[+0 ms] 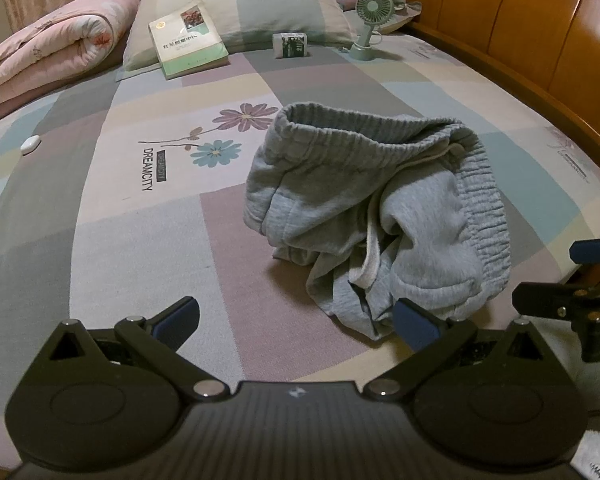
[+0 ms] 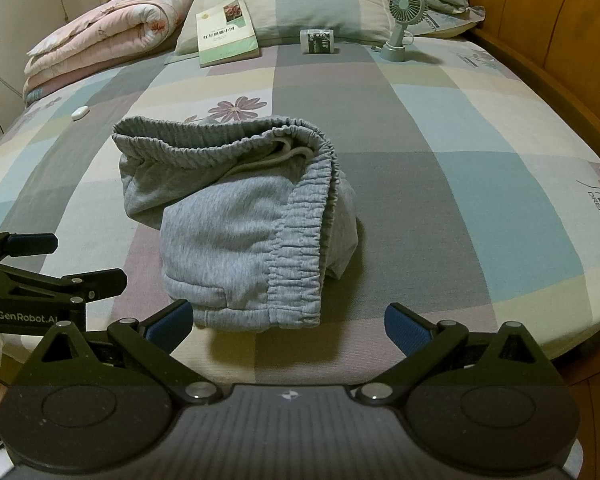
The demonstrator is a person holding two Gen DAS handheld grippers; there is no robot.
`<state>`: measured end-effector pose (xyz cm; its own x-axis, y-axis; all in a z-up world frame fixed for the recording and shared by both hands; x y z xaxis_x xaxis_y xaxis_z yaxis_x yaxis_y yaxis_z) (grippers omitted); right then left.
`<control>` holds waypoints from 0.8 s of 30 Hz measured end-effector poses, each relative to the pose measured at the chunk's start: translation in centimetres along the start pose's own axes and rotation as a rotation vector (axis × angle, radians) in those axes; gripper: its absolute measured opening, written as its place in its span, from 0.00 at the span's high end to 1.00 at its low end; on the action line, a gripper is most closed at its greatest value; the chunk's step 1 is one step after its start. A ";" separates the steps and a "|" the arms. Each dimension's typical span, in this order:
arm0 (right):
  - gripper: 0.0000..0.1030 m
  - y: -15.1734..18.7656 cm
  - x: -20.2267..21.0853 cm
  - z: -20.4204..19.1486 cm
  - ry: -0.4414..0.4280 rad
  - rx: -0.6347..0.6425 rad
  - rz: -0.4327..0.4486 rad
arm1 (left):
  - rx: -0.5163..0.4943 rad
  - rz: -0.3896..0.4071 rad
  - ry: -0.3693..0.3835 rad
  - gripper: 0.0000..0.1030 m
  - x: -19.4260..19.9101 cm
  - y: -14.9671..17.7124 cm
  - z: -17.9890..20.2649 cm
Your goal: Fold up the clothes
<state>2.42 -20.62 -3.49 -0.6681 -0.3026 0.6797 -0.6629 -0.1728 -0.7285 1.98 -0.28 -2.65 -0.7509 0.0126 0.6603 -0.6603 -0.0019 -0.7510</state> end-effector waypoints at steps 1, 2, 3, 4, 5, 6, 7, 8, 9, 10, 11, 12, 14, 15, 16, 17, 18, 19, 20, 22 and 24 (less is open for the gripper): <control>0.00 0.0 0.0 0.0 0.000 0.000 0.000 | 0.001 0.000 0.000 0.01 0.0 0.0 0.0; 0.00 0.0 0.0 0.0 0.000 0.000 0.000 | 0.002 0.001 0.000 0.01 0.0 0.0 0.0; 0.00 0.0 0.0 0.0 -0.001 -0.001 0.001 | 0.002 0.001 -0.001 0.01 0.0 0.0 0.0; 0.00 0.0 0.0 0.0 -0.001 0.000 0.001 | 0.002 0.000 -0.001 0.01 0.0 0.0 0.0; 0.00 0.0 0.0 0.0 -0.001 0.000 0.001 | 0.001 0.000 -0.001 0.01 0.0 0.0 0.0; 0.00 0.0 0.0 0.0 -0.001 0.000 0.001 | 0.001 0.001 -0.001 0.01 0.0 0.0 0.0; 0.00 0.0 0.0 -0.1 0.000 0.000 0.001 | 0.001 0.001 0.001 0.01 0.0 -0.1 0.0; 0.00 0.0 0.0 -0.1 0.001 -0.001 0.001 | 0.001 0.002 0.002 0.01 0.0 -0.1 0.0; 0.00 0.0 0.0 -0.1 0.000 -0.002 0.001 | 0.001 0.002 0.003 0.01 0.0 -0.1 0.0; 0.00 0.0 0.0 -0.1 0.000 -0.003 0.001 | 0.000 0.002 0.004 0.01 0.0 -0.1 0.0; 0.00 0.0 0.0 -0.1 0.000 -0.003 0.000 | 0.000 0.003 0.004 0.01 -0.1 -0.1 0.0; 0.00 0.0 0.0 -0.1 0.000 -0.002 0.000 | 0.000 0.003 0.004 0.01 -0.1 -0.1 0.0; 0.00 0.0 0.0 -0.1 0.000 -0.002 0.001 | 0.001 0.003 0.003 0.01 -0.1 -0.1 0.0; 0.00 0.0 -0.1 -0.1 -0.001 -0.003 0.001 | 0.002 0.003 0.003 0.01 -0.1 -0.1 0.0; 0.00 0.0 -0.1 -0.1 -0.001 -0.004 0.001 | 0.003 0.003 0.003 0.01 -0.1 -0.1 0.0; 0.00 0.0 -0.1 -0.1 -0.002 -0.006 0.001 | 0.004 0.003 0.003 0.01 -0.1 -0.1 0.0; 0.00 0.0 -0.1 -0.1 -0.003 -0.007 0.001 | 0.004 0.003 0.003 0.01 -0.2 -0.1 0.0; 0.00 0.0 -0.1 -0.1 -0.003 -0.007 0.001 | 0.004 0.003 0.003 0.01 -0.2 -0.1 0.0; 0.00 0.0 -0.1 -0.1 -0.003 -0.009 0.001 | 0.004 0.003 0.003 0.01 -0.2 -0.1 0.0; 0.00 0.0 -0.2 -0.1 -0.004 -0.010 0.000 | 0.004 0.003 0.004 0.01 -0.3 -0.2 0.0; 0.00 -0.1 -0.2 -0.1 -0.004 -0.010 -0.001 | 0.005 0.003 0.004 0.01 -0.3 -0.2 -0.1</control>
<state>2.55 -20.45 -3.58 -0.6658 -0.3063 0.6804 -0.6673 -0.1634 -0.7266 2.35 -0.22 -2.71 -0.7528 0.0170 0.6581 -0.6582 -0.0065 -0.7528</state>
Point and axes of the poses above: each gripper's, at about its wrist camera, not at the fingertips, and x roughly against the way its jaws point, z to its right, y to its underside, the point moved 3 cm from there along -x, roughly the way its jaws point, and after that the axes turned 10 degrees about z, right-handed, at the moved point
